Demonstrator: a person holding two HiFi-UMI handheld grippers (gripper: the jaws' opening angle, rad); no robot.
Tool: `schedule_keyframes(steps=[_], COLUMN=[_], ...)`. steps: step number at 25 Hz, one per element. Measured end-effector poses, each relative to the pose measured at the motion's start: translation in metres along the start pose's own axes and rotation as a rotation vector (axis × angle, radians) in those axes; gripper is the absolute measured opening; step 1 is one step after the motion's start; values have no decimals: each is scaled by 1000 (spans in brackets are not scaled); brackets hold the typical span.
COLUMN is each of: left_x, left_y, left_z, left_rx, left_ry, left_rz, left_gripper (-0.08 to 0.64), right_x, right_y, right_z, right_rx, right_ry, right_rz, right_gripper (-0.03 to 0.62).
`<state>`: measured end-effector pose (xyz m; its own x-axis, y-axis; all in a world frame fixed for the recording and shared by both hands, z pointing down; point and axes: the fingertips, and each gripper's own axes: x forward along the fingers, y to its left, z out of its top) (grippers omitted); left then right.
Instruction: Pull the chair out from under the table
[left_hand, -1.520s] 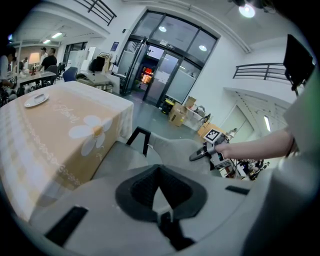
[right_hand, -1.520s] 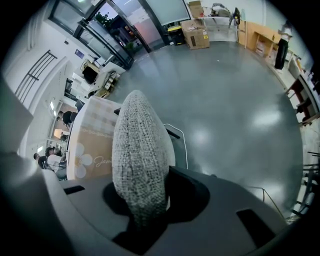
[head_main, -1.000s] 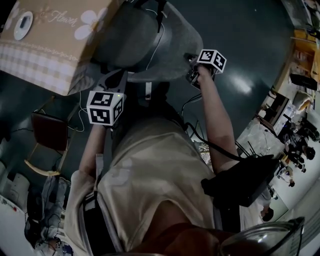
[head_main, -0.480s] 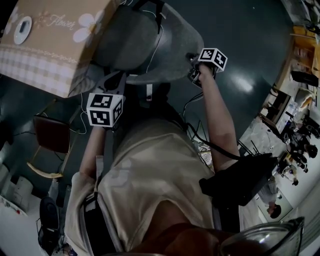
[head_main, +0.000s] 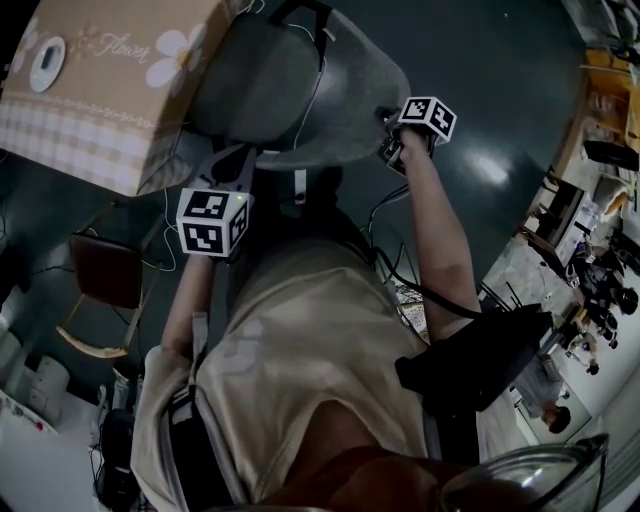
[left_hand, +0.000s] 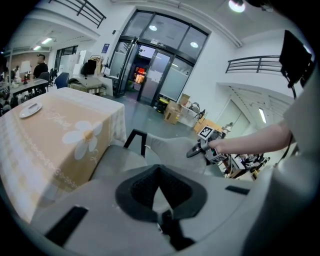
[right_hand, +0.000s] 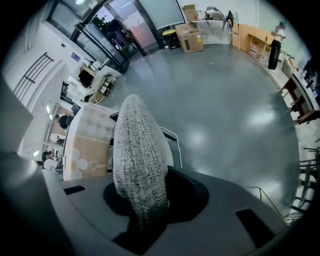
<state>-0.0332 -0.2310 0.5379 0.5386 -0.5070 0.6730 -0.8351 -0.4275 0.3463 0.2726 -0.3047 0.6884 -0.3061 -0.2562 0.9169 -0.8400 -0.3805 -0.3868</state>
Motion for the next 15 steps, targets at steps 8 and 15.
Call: schedule_keyframes(steps=[8, 15], left_x=[-4, -4], left_y=[-5, -7], left_z=[1, -1], left_rx=[3, 7], left_ry=[-2, 0], left_rz=[5, 2], left_gripper=[8, 8], right_x=[-4, -7], right_y=[-5, -12], right_z=[3, 5], right_rx=[10, 12], right_ry=[-3, -4], right_rz=[0, -11], right_gripper=[103, 101])
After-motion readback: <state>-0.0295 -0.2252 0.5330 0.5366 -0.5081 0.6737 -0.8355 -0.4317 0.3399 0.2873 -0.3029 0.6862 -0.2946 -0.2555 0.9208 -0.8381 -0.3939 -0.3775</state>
